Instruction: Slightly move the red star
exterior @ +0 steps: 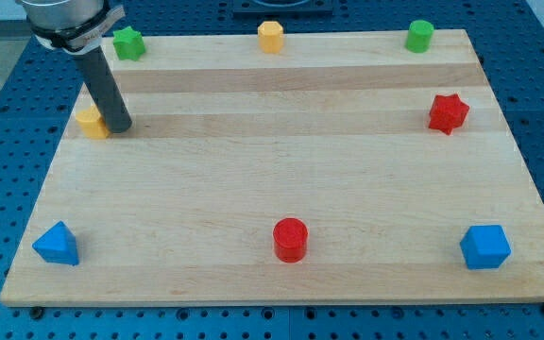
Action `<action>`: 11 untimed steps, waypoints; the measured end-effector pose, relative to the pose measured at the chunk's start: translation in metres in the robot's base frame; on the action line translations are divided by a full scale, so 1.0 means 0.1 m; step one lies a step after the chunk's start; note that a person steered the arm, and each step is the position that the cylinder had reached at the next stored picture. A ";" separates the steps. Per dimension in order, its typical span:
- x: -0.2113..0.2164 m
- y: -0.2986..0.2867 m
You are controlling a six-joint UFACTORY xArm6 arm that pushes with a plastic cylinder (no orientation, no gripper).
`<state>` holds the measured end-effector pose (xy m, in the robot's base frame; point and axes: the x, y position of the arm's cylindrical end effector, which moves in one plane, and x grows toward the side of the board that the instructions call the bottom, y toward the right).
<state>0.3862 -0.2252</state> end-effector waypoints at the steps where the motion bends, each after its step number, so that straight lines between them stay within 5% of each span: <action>1: 0.00 0.27; 6: -0.53 3.84; 11: -0.24 4.31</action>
